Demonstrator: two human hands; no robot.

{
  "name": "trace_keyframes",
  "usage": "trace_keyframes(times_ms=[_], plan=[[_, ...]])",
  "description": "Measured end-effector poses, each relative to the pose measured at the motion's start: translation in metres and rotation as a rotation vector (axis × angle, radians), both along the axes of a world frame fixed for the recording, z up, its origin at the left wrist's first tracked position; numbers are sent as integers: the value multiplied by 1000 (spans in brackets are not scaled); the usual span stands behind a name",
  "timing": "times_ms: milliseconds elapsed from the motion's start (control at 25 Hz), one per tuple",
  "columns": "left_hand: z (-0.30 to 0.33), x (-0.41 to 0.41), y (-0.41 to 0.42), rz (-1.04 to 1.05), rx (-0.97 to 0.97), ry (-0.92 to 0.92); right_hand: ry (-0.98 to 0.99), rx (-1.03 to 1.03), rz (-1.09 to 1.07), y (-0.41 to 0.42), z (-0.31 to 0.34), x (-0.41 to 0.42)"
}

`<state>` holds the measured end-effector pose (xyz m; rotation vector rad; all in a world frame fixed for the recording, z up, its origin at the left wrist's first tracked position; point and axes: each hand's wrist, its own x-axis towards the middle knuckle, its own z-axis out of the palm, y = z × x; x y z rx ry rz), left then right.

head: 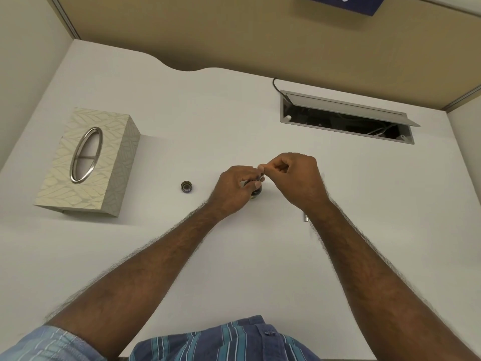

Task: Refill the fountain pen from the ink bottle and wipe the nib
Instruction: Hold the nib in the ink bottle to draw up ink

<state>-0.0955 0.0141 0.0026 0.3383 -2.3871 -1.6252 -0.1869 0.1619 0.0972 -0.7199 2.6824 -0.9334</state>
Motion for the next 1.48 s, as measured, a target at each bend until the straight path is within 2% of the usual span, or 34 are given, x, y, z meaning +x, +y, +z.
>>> trace_keyframes(times_ms=[200,400,640,840,1040,1280,1480], plan=[[0,-1,0,-6,-56,12,2,-31,80,6,0,2],[-1,0,0,20,-17,-14,4,-18,-15,4,-2,1],[2,0,0,6,-36,-5,3,-61,79,7,-2,4],[4,1,0,-20,-24,-18,-17,-50,-36,4,-5,2],[3,1,0,8,-22,-17,-29,-88,68,8,-4,5],[5,1,1,-7,-21,13,-58,-75,-61,6,-7,3],[4,1,2,0,-19,19,-49,-111,52,10,-4,6]])
